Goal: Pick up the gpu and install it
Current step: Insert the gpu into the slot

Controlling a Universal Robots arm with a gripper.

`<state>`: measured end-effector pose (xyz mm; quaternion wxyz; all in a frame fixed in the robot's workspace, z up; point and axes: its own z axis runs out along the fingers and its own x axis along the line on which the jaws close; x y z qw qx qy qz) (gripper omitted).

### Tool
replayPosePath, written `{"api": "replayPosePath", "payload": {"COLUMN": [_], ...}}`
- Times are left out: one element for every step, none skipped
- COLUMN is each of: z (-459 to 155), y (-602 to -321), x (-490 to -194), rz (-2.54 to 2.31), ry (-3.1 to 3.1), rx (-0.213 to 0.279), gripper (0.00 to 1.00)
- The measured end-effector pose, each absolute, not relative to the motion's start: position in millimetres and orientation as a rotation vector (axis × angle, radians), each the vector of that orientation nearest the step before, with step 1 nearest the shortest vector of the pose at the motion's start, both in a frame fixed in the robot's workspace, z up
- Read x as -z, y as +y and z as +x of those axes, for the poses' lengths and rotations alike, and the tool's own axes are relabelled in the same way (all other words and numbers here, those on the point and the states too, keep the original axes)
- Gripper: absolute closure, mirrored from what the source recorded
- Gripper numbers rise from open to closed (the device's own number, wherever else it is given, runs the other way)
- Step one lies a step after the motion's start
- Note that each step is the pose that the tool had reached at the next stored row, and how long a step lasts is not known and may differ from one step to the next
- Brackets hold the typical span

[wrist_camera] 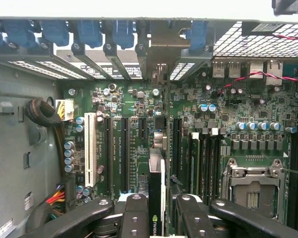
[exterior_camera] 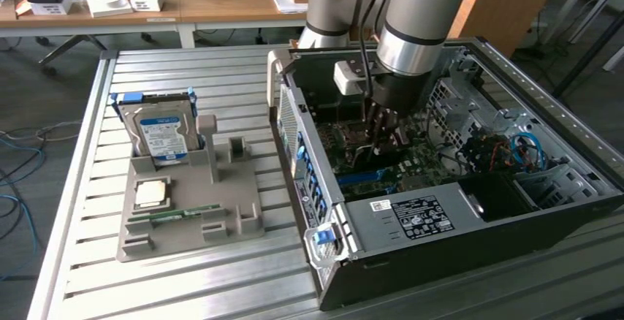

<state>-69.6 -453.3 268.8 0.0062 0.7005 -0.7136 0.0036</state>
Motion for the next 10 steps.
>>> {"api": "replayPosePath", "payload": {"z": [-69.6,-69.6,-69.6,-69.6,-69.6,-69.6,-69.6,-69.6,-69.6,-69.6], "y": [-453.3,-453.3,-453.3,-453.3,-453.3,-453.3,-453.3,-453.3,-453.3,-453.3], "x": [-268.8,-268.8,-268.8,-268.8,-268.7,-268.6,-268.4,-268.0,-268.0,-268.0], "rz": [2.192,2.192,2.192,2.192,2.192,2.192,2.192,2.192,2.192,2.192], "ry": [-2.233,-2.233,-2.233,-2.233,-2.233,-2.233,-2.233,-2.233,-2.233,-2.233], "rx": [-0.011,-0.011,-0.011,-0.011,-0.011,-0.011,-0.011,-0.011,-0.011,-0.011], "gripper": [0.74,0.74,0.74,0.74,0.74,0.74,0.74,0.74,0.74,0.74]}}
